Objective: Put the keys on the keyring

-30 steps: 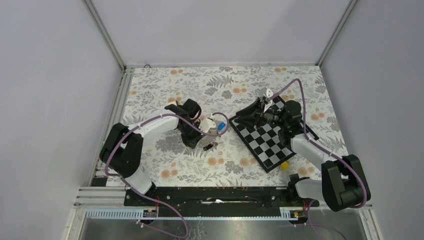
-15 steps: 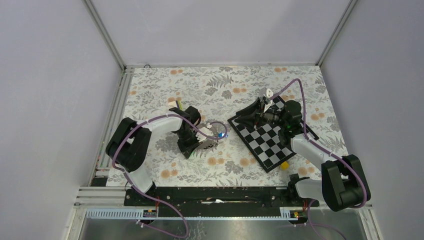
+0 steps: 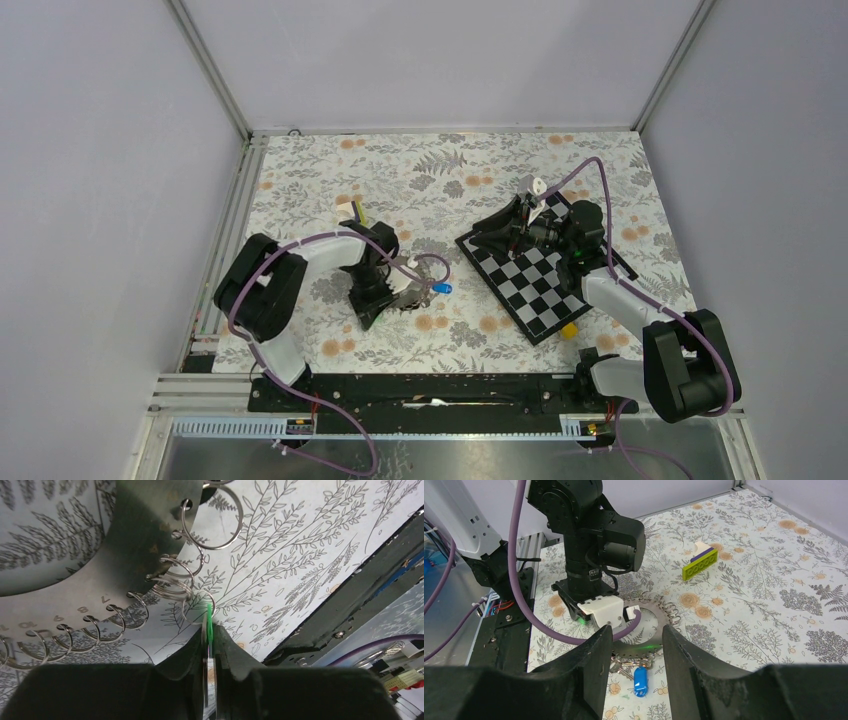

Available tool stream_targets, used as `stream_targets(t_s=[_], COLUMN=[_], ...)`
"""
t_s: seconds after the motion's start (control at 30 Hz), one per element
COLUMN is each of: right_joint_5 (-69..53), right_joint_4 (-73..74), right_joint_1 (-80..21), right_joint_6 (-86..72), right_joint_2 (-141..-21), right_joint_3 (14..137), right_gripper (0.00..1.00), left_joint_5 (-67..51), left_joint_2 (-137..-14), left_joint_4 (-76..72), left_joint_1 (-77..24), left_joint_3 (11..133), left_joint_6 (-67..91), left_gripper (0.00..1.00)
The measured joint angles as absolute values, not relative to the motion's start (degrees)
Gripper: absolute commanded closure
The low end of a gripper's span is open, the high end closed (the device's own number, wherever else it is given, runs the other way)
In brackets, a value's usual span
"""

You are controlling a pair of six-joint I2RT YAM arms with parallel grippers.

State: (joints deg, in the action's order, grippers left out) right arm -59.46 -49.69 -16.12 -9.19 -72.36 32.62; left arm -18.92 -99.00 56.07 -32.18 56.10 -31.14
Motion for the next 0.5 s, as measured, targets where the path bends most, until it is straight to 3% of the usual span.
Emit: stream_targets(t_s=[0.27, 0.5], right_joint_5=[-59.5, -59.5], right_joint_4=[-49.5, -49.5], right_joint_1=[-16.1, -16.1], right_joint_6=[-9.1, -9.1], right_joint_2=[-72.4, -72.4], right_joint_3=[32.6, 32.6], right_gripper=[0.51, 0.51], left_joint_5=[-18.7, -16.4], left_joint_2=[-98.7, -94.9], left_joint_4=[57.6, 57.2], left_joint_1=[-32.3, -32.3], left_joint_3=[55.2, 54.6], left_joint_6=[-29.3, -28.5], left_gripper=[0.62, 0.5])
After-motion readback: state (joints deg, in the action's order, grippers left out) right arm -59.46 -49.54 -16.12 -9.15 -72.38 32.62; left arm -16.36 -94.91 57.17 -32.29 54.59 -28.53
